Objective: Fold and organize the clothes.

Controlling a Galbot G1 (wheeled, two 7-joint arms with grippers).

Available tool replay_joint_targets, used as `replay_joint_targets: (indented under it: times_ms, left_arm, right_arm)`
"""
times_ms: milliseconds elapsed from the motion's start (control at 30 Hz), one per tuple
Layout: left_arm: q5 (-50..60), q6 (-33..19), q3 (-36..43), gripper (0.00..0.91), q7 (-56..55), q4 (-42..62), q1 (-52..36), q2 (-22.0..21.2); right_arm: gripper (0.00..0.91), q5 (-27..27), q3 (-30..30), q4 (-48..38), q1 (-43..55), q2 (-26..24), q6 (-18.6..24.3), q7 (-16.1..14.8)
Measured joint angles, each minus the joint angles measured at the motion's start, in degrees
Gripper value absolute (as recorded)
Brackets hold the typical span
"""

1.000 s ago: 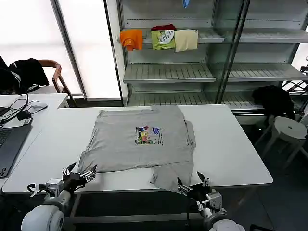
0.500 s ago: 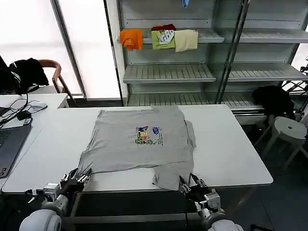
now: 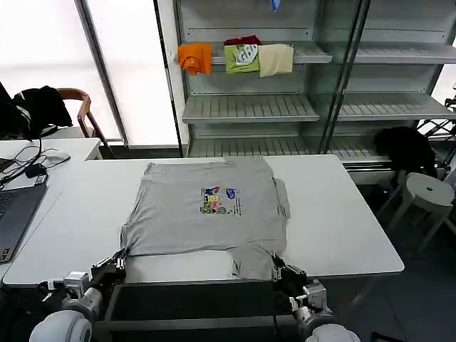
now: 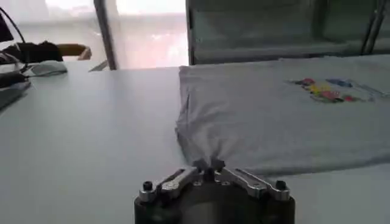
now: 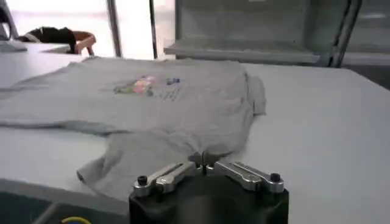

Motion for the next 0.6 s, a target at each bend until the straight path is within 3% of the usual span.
replay_joint_targets:
  times_ms: [600]
  left_arm:
    - [-5.9,0.8,2.2,0.0,-1.6,5.7,-13.2,-2.8]
  right_arm:
    - [0.0,1.8,-1.2,-12.9,19.3,2.1,0.2,2.7]
